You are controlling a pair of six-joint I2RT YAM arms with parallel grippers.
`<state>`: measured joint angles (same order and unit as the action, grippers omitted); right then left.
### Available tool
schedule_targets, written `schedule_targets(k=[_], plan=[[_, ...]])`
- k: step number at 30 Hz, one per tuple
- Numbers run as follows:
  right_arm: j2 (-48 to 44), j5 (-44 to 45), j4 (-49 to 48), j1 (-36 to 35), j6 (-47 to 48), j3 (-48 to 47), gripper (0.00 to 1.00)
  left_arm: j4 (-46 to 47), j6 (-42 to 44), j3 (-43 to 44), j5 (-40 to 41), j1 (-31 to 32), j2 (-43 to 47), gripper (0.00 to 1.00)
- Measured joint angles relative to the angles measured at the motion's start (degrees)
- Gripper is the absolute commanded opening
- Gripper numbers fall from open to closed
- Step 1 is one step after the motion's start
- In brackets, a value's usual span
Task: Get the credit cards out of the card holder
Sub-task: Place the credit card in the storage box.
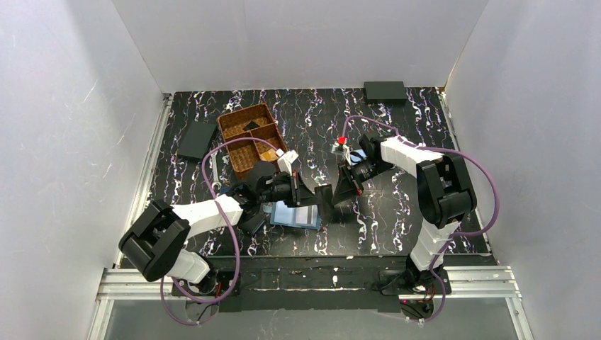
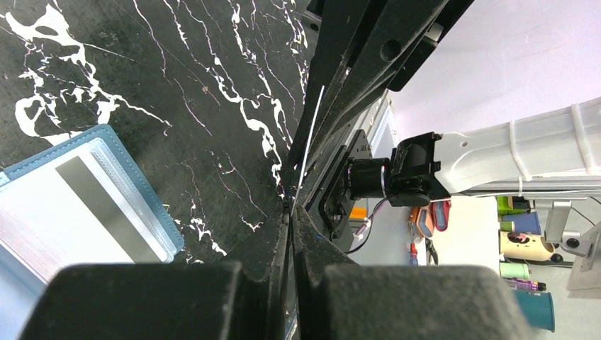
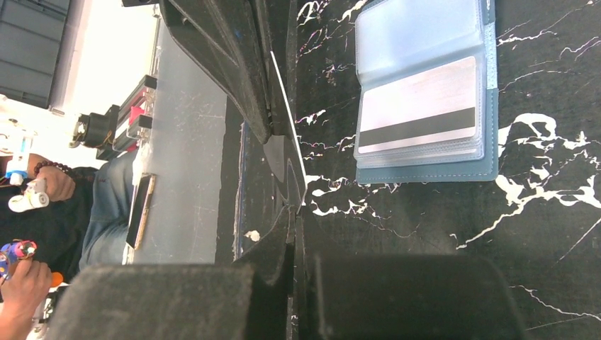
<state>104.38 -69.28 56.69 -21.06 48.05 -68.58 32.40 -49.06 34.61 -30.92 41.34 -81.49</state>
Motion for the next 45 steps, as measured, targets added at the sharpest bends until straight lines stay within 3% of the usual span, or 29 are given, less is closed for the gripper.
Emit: schedule_targets(k=[7,12,17,20,28,35,41,45], plan=[[-0.09,0.20,0.35,0.04,0.28,-0.15,0.54,1.29,0.50,-0.26,-0.44,0.04,0.39,0.00],[-0.63,3.50,6.51,0.48,7.76,-4.46,0.69,1.42,-3.50,-2.10,-0.15,-1.18,3.10,0.00],[-5.62,9.38,10.08,2.01,13.09,-7.98,0.84,0.46,-18.40,-3.43,-0.57,-4.85,3.78,0.00],[-10.91,13.60,9.68,2.23,16.00,-9.44,0.98,0.24,-26.43,-3.13,-1.53,-5.05,3.78,0.00],[-28.87,17.59,2.67,0.24,26.21,-7.15,0.98,0.09,-48.92,-0.20,-1.11,-5.01,2.84,0.00],[-29.22,23.89,-5.18,-4.94,24.06,-7.08,0.98,-0.13,-62.05,2.23,2.60,-4.48,2.14,0.00],[-28.85,32.81,-10.27,-12.87,22.58,-5.62,0.87,0.02,-67.82,3.48,3.91,-3.82,0.66,0.00],[-28.33,37.38,-12.28,-14.86,21.94,-4.72,0.73,-0.24,-69.29,3.48,4.70,-3.72,0.48,0.00]])
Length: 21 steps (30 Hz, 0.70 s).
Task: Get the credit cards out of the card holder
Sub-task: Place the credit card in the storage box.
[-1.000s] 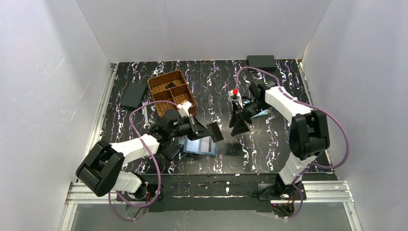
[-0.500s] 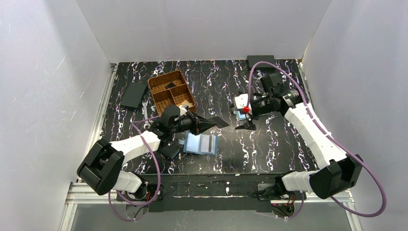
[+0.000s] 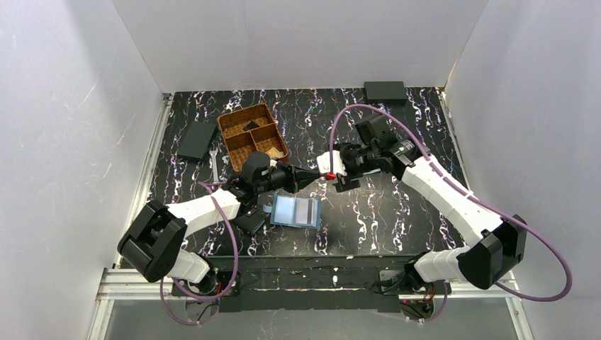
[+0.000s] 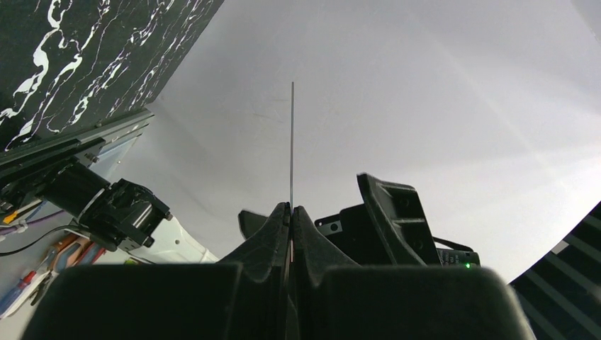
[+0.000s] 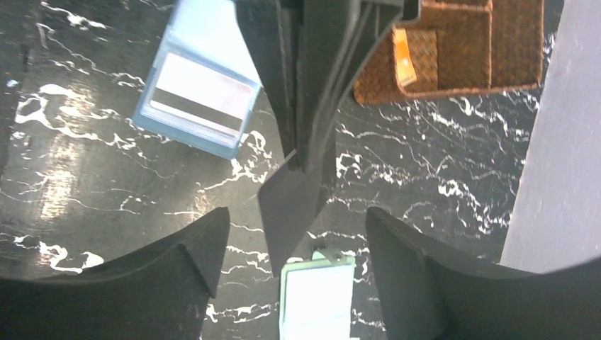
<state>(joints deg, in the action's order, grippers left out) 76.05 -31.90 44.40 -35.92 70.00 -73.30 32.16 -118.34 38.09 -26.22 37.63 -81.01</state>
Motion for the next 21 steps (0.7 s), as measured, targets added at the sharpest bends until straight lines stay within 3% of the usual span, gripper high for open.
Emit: schedule_targets(k=[10,12,14,18,21], plan=[[0.31,4.68,-3.04,-0.87,-1.55,2.16,0.05,-0.11,-0.61,-0.02,1.38,-0.04,0.04,0.00],[0.31,4.59,-3.58,-0.87,-1.64,2.19,0.01,-0.31,-0.76,-0.15,1.44,-0.04,0.11,0.00],[0.31,4.52,-3.93,-0.85,-2.10,2.19,0.01,-0.26,-0.79,-0.17,1.64,-0.07,0.15,0.15],[0.31,4.33,-4.55,-0.83,-3.91,2.19,0.01,1.05,-0.44,-1.51,2.56,-0.02,1.53,0.58],[0.28,3.26,-4.37,-0.02,-6.56,2.19,0.01,2.62,1.49,-3.76,3.48,-0.09,4.83,0.77]])
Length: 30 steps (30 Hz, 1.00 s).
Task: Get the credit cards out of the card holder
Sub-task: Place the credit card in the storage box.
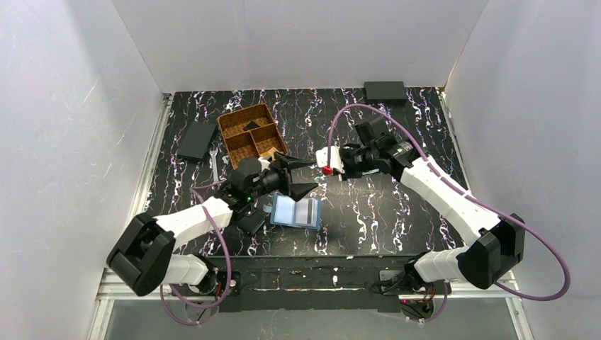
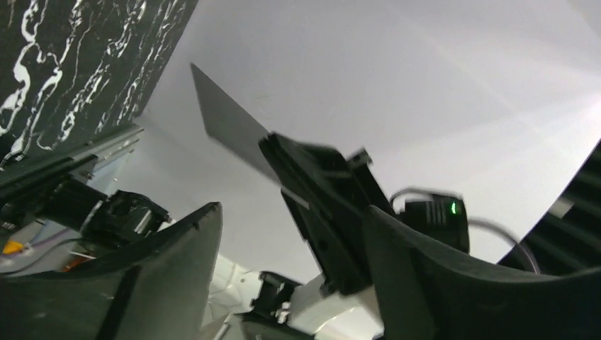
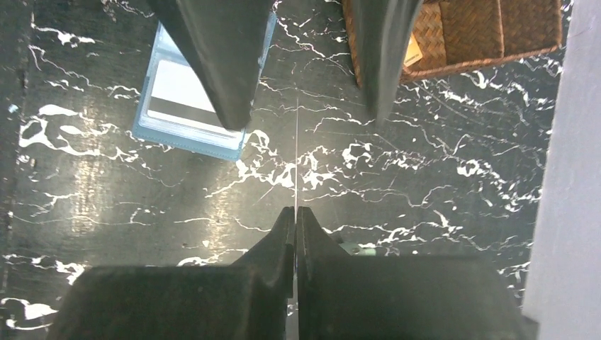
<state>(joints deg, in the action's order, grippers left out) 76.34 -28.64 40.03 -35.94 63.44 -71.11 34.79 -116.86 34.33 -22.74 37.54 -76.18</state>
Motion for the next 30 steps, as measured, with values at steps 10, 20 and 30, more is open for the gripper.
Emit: schedule_targets(k=[10,20,30], plan=[[-2.25,-10.91,0.59,6.45,-8.76,7.06,0.01,0.68,31.71,-9.40,-3.96,-5.90,21.49,0.98],[7.34,-29.09,0.04,7.45,-21.81,11.32,0.01,-28.48,78.73,-0.79,-11.58,-5.35,26.12,0.98],[12.68,-38.77,-3.63,7.48,-29.16,11.37,0.01,-31.78,90.44,1.88,-15.78,1.66,13.11,0.75]])
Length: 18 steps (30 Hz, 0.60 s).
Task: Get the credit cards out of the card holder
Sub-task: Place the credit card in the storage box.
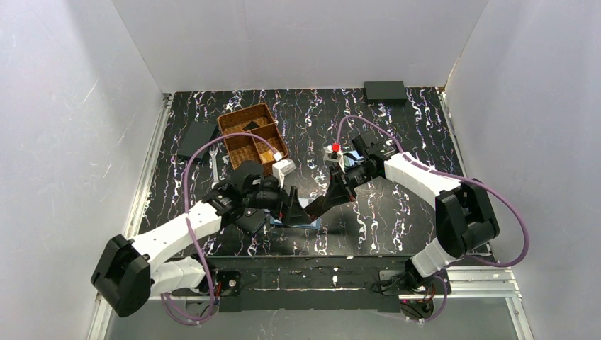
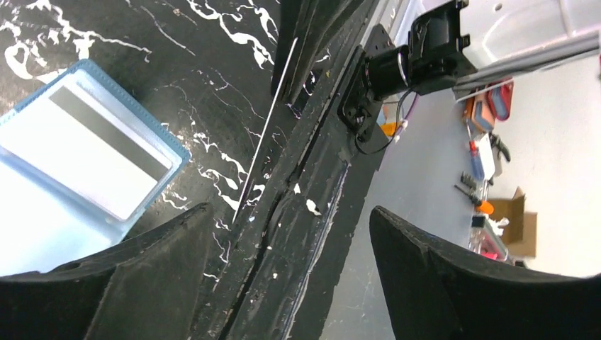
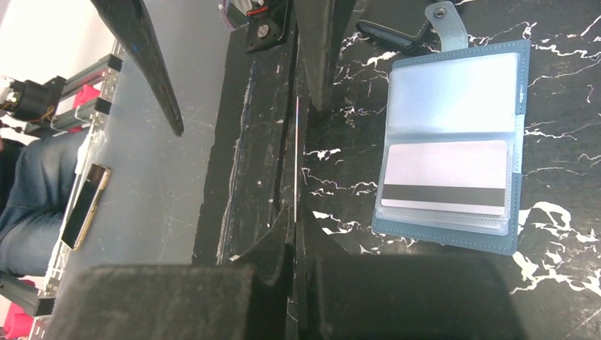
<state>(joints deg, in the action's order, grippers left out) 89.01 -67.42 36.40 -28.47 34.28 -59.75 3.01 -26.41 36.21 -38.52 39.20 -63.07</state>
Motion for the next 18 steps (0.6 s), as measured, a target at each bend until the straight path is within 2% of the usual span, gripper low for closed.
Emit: schedule_targets(k=[5,7,9,10,11,12,13,14,16,18], plan=[[0.39,-1.99,-1.33,0.00,-1.79,0.02,0.01,1.01,2.23,3.72,-1.46,0.81,-5.95,0.54],[0.39,-2.89,-2.64,0.00,-3.08,0.61,0.01,1.16,2.36,4.81,-2.03,0.96,-8.87,0.34],[0.39,-3.52,-3.85,0.00,-4.50,1.22,0.01,1.18,2.10,6.16,-2.71,1.18,-11.89,0.00],[0.39,-3.54,-4.13,0.00,-5.03,1.40,0.02,1.31,1.84,6.84,-2.99,1.31,-12.98,0.00],[0.39,-3.37,-4.44,0.00,-5.22,1.42,0.20,1.27,1.68,7.13,-3.17,1.33,-13.18,0.00],[0.39,-3.02,-4.94,0.00,-5.40,1.42,0.50,1.46,1.84,7.21,-3.76,1.33,-13.16,0.00],[0.39,-2.93,-4.85,0.02,-5.29,1.44,0.86,1.60,1.90,7.23,-3.67,1.44,-13.00,0.00],[0.39,-2.05,-4.87,0.11,-5.88,1.42,0.98,1.57,1.95,7.23,-3.48,1.33,-12.96,0.00],[0.22,1.46,-3.52,1.40,-4.59,0.94,0.98,-0.13,1.77,7.23,-2.43,-1.33,-12.35,0.00],[-1.60,3.67,-3.45,8.79,-4.57,0.52,0.98,-3.87,0.20,6.45,-0.76,-10.95,-9.42,0.00]])
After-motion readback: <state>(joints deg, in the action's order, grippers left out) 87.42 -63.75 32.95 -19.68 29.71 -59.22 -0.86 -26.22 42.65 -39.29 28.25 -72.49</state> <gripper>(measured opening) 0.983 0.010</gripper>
